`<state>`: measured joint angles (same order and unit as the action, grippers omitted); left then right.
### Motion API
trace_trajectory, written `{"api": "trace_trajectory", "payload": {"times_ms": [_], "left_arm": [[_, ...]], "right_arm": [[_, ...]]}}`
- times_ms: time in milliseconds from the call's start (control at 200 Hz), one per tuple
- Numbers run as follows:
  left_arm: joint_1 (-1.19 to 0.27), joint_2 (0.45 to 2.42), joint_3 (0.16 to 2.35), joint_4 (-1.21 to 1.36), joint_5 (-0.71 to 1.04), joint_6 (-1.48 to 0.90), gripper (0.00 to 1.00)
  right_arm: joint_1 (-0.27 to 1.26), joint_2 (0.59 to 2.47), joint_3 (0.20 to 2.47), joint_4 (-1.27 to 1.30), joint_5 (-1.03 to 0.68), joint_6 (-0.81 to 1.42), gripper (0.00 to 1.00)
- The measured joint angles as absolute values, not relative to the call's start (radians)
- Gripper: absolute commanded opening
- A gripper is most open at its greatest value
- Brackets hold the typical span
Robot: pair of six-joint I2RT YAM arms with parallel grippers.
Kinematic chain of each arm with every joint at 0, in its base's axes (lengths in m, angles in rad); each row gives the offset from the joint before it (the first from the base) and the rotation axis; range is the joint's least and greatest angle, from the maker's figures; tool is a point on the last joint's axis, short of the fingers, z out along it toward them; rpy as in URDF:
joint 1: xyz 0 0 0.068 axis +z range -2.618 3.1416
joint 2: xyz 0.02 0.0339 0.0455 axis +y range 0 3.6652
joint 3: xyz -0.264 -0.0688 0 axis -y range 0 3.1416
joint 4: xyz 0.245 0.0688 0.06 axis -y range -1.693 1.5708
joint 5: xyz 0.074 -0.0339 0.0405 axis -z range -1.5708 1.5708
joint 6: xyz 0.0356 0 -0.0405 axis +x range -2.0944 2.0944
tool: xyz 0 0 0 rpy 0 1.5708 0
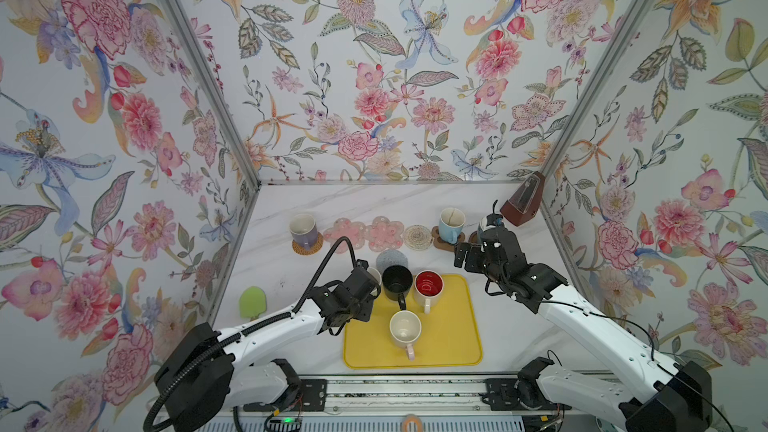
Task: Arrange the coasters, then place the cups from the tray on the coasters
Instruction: 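Grip the green-handled mug from inside with the left gripper and lift it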
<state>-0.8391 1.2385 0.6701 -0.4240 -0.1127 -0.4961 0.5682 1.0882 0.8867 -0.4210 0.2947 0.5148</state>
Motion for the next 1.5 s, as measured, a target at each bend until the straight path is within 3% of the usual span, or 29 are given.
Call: {"api": "trace_trajectory", "payload": {"times_ms": [485, 1201, 1501], "left_arm": [[-0.842, 1.240, 0.679, -0.452, -0.152, -0.494, 0.00], [-0.829, 1.124, 0.781, -0.605, -0.292, -0.473, 0.00], [-0.643, 1.118, 0.848, -0.555, -0.295, -0.405, 0.00]], "right_arm": [[0.568, 1.089, 0.874, -0.414, 0.294, 0.522, 0.99], [0.568, 1.089, 0.874, -0.413, 0.291, 0.525, 0.99], [0.568, 1.070, 0.868, -0.415, 0.291, 0.525, 0.99]]}}
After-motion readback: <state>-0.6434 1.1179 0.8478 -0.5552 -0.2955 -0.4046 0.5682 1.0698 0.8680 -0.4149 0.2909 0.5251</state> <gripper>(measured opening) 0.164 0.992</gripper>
